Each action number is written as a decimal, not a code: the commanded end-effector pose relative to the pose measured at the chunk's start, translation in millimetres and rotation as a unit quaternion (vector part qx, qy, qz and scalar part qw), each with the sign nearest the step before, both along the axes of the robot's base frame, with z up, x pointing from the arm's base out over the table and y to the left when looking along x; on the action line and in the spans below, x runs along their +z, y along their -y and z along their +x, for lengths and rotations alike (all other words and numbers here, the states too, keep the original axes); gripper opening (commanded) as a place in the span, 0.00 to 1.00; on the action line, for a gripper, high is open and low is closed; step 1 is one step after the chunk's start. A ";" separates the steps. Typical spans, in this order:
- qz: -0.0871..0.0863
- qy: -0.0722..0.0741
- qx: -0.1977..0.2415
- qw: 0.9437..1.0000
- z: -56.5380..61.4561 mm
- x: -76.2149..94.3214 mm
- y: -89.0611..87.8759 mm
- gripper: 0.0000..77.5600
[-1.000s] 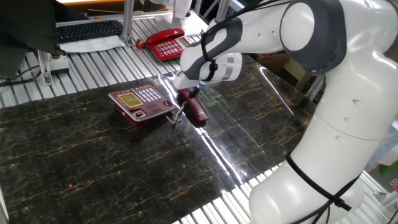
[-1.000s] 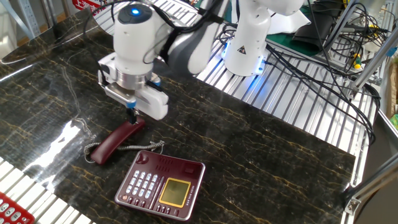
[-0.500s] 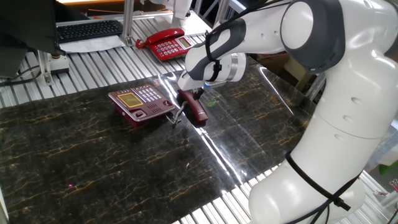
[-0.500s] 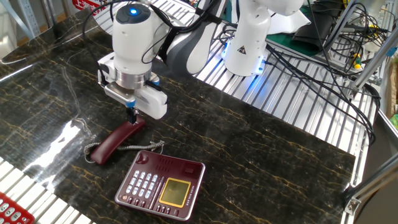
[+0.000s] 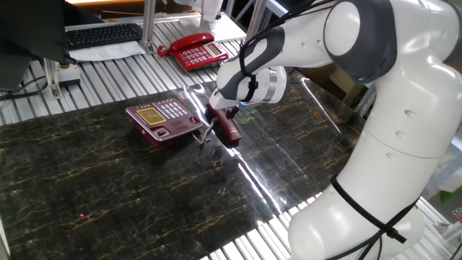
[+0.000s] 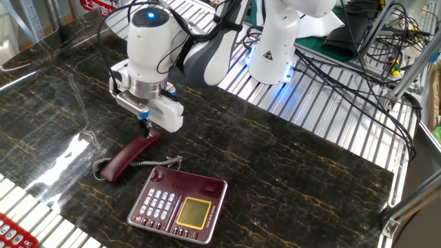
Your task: Place the handset of the telephone on the corresponding phone cradle
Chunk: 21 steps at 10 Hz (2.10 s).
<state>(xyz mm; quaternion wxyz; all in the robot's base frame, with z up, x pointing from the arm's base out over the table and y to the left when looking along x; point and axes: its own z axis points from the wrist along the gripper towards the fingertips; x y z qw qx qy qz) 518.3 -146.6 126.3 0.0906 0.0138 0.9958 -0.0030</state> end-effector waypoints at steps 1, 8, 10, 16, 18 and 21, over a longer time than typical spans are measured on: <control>-0.003 0.039 -0.015 0.999 4.4 -14.0 14.3 0.00; 0.004 0.043 -0.046 0.998 6.4 -14.1 9.8 0.00; 0.005 0.043 -0.046 0.998 6.1 -13.5 9.5 0.00; 0.005 0.043 -0.049 0.998 5.5 -13.5 9.2 1.00; 0.005 0.043 -0.049 0.998 5.5 -13.5 9.2 1.00; 0.005 0.043 -0.049 0.998 5.5 -13.5 9.2 1.00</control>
